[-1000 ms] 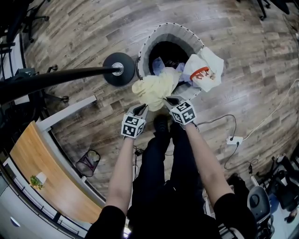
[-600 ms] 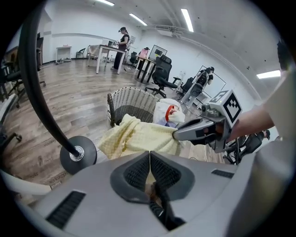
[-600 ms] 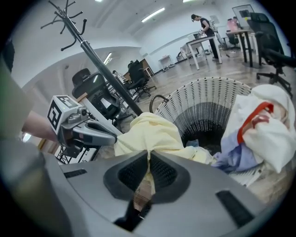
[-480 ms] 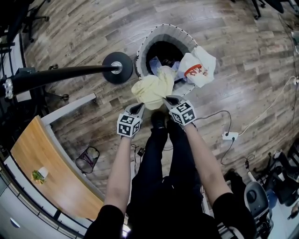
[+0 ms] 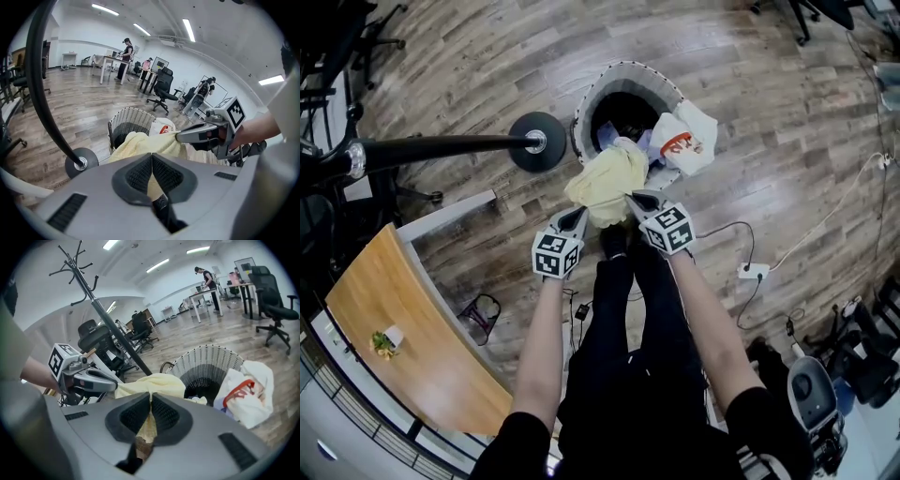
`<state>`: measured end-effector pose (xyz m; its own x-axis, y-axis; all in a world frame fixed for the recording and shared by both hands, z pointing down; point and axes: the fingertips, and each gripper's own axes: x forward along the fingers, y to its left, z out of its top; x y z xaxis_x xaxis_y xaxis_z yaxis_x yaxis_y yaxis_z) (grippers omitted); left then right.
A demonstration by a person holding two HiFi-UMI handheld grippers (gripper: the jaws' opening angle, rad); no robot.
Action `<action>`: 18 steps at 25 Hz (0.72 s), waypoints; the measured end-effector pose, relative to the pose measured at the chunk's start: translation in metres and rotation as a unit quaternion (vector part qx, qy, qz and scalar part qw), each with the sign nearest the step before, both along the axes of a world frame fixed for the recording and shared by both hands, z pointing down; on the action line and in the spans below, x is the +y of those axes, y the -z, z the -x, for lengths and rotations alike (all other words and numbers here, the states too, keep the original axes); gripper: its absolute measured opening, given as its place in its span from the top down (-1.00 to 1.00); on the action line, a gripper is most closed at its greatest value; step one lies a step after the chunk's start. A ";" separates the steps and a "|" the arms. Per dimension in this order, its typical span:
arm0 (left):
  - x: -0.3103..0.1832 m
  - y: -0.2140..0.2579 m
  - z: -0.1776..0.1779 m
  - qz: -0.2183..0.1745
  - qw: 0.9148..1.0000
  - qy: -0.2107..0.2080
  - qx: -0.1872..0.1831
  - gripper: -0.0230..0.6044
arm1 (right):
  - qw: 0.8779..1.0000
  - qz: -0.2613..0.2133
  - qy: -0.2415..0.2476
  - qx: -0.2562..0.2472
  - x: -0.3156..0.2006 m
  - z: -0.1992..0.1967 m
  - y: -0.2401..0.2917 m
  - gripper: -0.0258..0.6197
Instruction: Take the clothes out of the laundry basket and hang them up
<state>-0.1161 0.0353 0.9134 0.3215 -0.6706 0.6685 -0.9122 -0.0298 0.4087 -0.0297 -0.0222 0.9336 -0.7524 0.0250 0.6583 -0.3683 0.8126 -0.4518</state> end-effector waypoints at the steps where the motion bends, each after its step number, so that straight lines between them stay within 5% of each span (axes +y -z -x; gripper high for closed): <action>1: 0.000 0.008 0.001 -0.003 1.000 0.003 0.000 0.85 | 1.000 -0.002 0.000 -0.002 0.000 0.001 0.008 0.86; 18: 0.004 0.126 0.020 -0.049 0.998 0.027 -0.032 0.85 | 0.999 -0.029 0.010 -0.034 0.004 0.019 0.130 0.86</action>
